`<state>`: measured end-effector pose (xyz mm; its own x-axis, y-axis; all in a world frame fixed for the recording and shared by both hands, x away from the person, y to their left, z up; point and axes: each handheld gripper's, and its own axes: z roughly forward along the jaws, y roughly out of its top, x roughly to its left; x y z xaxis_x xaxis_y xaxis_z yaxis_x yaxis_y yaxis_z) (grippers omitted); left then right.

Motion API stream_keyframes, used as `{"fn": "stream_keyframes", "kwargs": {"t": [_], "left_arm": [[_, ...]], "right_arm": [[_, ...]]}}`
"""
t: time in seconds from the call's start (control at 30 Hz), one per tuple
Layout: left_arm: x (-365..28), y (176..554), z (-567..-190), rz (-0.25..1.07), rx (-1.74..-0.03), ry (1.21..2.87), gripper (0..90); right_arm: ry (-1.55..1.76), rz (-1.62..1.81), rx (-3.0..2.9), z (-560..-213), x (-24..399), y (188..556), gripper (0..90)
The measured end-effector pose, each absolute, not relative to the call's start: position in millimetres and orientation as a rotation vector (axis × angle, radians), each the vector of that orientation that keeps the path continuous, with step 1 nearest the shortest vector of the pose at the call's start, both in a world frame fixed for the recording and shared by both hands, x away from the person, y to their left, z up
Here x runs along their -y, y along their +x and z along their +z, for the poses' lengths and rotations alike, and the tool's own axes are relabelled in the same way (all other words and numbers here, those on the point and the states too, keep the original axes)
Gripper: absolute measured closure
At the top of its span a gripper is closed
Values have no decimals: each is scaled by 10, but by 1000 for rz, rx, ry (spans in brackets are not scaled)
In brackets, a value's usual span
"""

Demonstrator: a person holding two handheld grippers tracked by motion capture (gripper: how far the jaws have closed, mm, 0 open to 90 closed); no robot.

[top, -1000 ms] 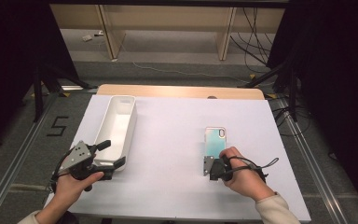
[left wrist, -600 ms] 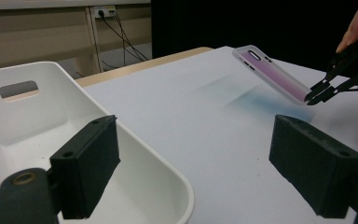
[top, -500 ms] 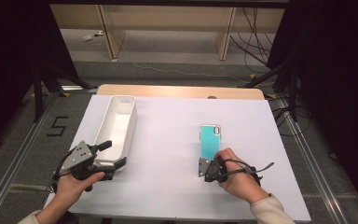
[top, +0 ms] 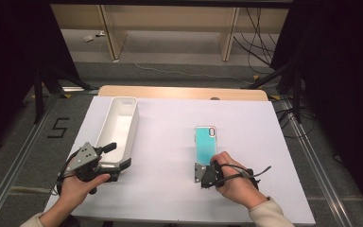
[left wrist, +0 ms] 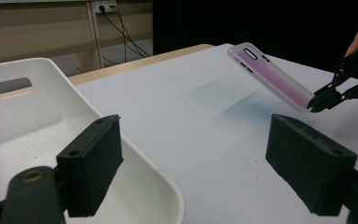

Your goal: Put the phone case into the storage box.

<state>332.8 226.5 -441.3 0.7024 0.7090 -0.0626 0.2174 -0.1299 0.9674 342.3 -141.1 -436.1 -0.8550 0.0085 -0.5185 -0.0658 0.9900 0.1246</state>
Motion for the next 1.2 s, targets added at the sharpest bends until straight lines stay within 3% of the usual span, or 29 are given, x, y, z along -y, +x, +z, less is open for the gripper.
{"fn": "stream_keyframes", "kwargs": {"t": [1.2], "left_arm": [[-1281, 3766, -4136, 386, -742, 1811, 229]], "right_arm": [[-79, 257, -2529, -4286, 1115, 3312, 889]]}}
